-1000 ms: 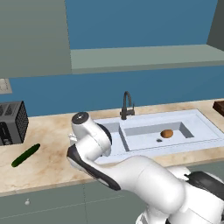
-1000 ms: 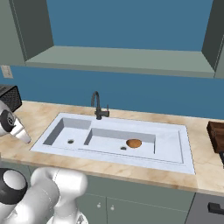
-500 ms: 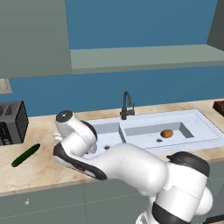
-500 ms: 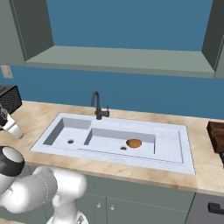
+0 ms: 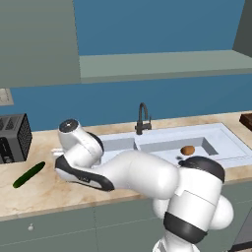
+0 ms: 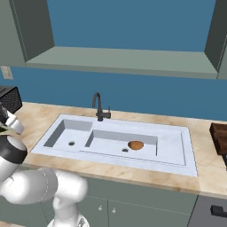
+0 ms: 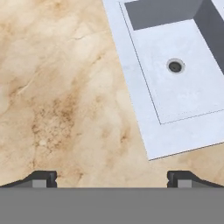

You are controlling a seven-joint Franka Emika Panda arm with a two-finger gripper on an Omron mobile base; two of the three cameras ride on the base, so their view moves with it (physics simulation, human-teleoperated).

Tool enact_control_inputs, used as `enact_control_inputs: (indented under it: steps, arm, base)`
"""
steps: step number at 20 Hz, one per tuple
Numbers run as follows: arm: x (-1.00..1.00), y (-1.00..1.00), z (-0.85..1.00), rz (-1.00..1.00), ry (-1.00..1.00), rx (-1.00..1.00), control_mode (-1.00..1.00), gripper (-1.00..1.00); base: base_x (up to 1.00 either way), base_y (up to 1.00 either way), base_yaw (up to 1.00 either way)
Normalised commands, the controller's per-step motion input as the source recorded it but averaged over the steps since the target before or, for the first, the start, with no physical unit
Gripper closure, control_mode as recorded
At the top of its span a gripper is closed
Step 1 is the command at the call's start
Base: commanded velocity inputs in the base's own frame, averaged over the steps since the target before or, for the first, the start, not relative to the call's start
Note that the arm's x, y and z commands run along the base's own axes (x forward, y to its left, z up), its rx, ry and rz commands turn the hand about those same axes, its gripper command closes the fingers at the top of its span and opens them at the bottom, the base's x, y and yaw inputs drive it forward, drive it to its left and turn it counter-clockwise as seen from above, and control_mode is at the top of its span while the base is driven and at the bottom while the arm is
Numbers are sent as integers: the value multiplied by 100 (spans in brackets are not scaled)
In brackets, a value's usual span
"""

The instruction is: Pick up all produce items and place them in the sink. Turn on the sink faucet to wash them. Then turn the sink off and put them in the tray.

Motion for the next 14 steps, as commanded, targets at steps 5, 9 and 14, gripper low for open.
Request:
enact_control_inputs:
  steps: [5,9,14]
  arm:
    - [10,36,-1,11,-3,0,-100,-100]
    - [12,39,-2,9,-5,1,-100,-100]
    - [12,33,0,6,-6,1,-100,-100]
  base:
    - [0,0,0]
    - [0,0,0]
    - [0,0,0]
